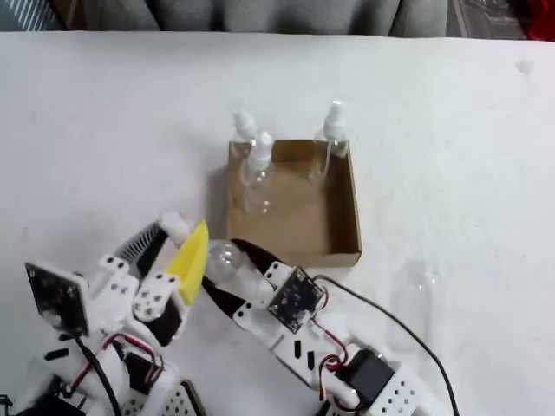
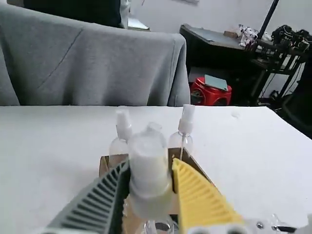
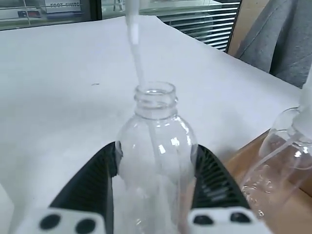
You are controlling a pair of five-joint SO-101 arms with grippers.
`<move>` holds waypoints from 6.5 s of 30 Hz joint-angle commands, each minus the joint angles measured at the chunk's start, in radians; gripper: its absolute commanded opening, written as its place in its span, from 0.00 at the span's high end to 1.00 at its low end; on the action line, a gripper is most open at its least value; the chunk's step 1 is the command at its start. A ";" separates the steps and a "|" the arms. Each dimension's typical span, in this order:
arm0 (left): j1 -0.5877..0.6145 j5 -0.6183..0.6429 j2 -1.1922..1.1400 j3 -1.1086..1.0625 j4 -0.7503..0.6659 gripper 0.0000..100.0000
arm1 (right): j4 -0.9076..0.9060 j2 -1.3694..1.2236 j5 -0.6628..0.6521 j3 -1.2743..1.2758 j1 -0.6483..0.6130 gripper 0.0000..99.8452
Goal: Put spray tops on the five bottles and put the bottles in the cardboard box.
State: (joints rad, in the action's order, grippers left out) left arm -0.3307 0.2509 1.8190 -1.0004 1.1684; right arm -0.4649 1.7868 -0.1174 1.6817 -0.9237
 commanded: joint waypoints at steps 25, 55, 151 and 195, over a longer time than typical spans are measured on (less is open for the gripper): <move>-0.136 0.002 0.013 -0.087 -0.003 0.98 | -0.004 0.010 0.005 0.008 0.002 0.98; -0.073 -0.060 0.013 -0.172 -0.003 0.98 | -0.004 0.010 0.003 0.008 0.004 0.98; -0.124 -0.226 0.013 -0.118 0.180 0.98 | 0.352 -0.341 0.466 -0.358 0.328 0.98; -0.180 -0.459 0.013 -0.440 -0.071 0.98 | 0.097 -0.289 0.456 -0.371 0.194 0.98</move>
State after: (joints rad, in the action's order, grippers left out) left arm -0.5378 -0.1910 1.8174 -1.4500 1.0702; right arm -0.3652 1.4845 0.3383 1.3686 -0.7242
